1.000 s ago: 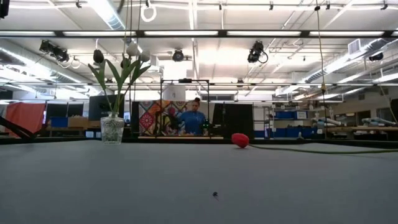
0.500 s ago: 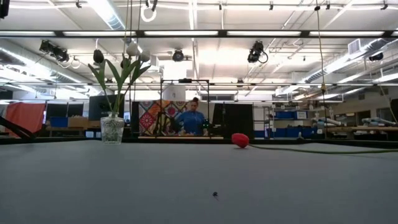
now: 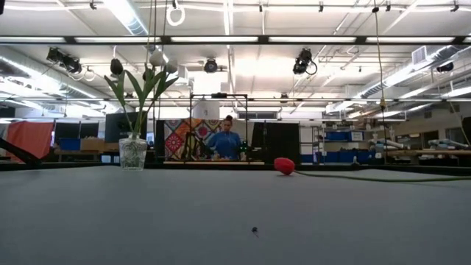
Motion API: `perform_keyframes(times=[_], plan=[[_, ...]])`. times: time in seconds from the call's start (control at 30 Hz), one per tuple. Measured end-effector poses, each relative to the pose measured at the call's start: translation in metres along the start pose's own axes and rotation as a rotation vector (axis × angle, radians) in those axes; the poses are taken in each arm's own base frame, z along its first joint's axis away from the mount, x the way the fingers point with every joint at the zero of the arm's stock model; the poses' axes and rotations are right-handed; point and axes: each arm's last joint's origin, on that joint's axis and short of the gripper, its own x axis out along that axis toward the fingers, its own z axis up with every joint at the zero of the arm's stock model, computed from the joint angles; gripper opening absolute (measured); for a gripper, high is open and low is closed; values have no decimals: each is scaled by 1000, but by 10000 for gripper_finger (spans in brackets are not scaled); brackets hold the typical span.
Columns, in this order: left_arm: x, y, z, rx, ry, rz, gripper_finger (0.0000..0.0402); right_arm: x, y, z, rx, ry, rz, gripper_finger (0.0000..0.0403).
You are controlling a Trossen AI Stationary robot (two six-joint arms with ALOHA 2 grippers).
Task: Sort flowers into vase by color
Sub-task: Put the top red tulip into the yellow vase
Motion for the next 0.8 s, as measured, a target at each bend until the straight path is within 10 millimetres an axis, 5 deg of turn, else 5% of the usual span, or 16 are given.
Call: perform_keyframes(times=[0.23,0.4,0.57,0.8], plan=[[1,0,14,43,-94,-25,171,19,-7,15,18,-53,193,2],[-2,2,24,71,-168,-34,211,44,-25,23,104,-1,406,2],[0,10,28,80,-188,10,249,56,-37,29,92,-10,452,2],[5,12,39,105,-245,-4,253,67,-48,29,49,46,509,2]])
